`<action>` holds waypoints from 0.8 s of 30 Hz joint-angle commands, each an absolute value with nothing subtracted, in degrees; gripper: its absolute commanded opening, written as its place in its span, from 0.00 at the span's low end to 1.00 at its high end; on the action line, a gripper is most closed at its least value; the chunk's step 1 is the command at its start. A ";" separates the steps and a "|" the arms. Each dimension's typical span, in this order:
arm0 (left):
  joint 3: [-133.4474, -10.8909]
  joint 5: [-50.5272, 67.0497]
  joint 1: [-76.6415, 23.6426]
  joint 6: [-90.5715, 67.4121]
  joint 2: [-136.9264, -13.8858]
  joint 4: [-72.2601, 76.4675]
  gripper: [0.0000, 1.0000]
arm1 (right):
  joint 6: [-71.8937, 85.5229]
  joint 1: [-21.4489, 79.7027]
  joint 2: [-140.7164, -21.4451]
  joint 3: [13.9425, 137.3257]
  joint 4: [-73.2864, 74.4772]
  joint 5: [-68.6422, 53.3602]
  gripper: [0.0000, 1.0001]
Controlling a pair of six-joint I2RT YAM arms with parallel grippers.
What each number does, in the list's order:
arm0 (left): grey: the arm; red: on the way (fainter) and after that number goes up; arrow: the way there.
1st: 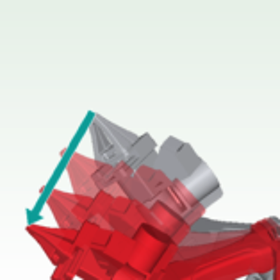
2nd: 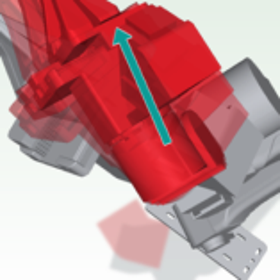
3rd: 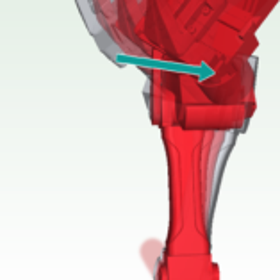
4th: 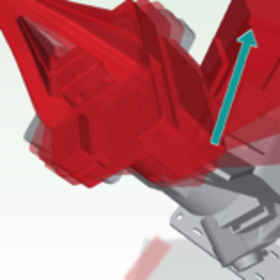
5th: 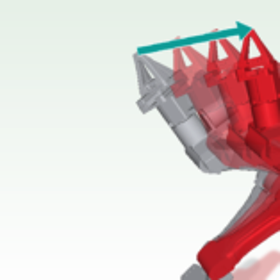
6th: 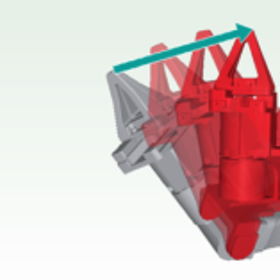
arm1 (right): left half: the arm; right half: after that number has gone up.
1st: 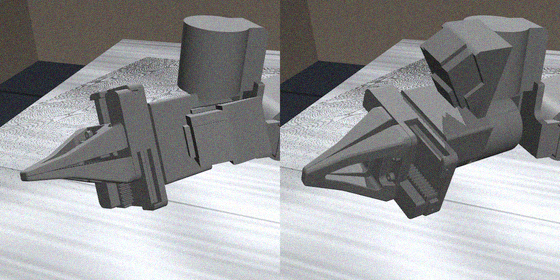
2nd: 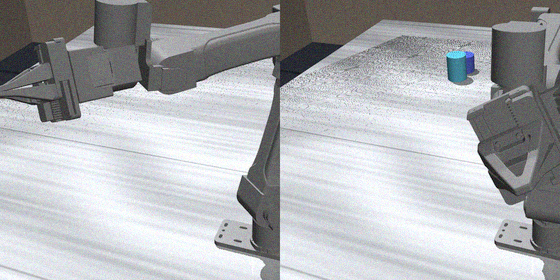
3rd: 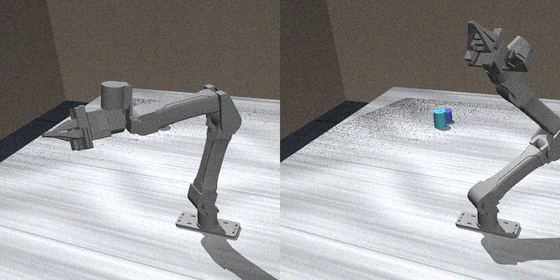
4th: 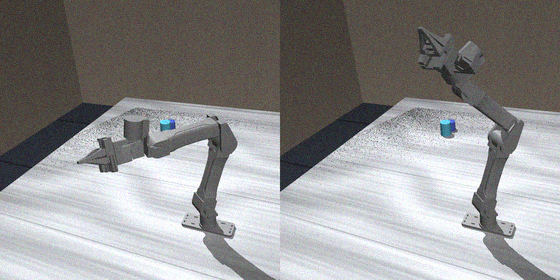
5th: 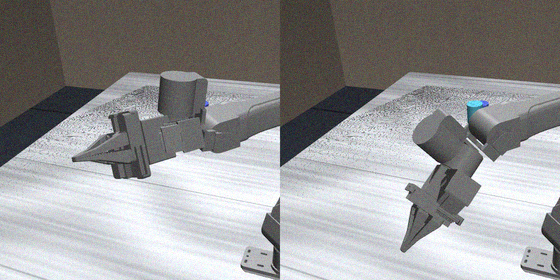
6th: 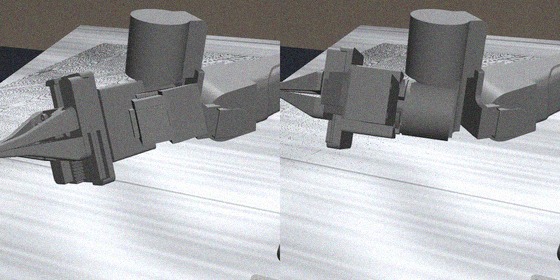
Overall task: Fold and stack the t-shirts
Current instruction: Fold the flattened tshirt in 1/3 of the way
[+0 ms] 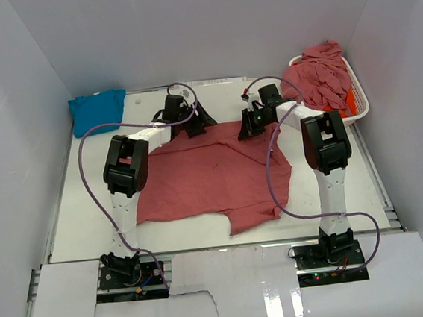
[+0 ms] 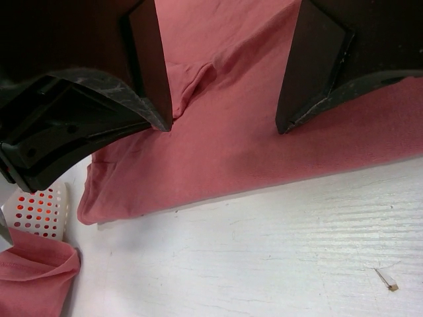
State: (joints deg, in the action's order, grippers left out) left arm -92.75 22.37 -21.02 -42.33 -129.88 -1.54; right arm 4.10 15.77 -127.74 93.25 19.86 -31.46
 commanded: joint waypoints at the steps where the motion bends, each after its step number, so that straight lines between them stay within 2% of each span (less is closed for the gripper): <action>1: -94.40 22.59 -21.53 -41.92 -129.73 -2.11 0.74 | 3.95 15.73 -123.67 90.98 18.98 -34.27 0.08; 9: -93.87 21.97 -21.88 -41.57 -130.17 -2.46 0.75 | 5.19 16.43 -117.78 83.85 15.82 -38.58 0.08; 24: -94.04 21.36 -22.24 -41.40 -130.96 -3.43 0.75 | 4.13 19.77 -114.17 77.44 13.89 -42.10 0.08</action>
State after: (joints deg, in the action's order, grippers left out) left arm -92.75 21.82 -21.52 -42.00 -130.10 -2.37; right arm 4.45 19.35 -117.60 78.61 15.64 -39.51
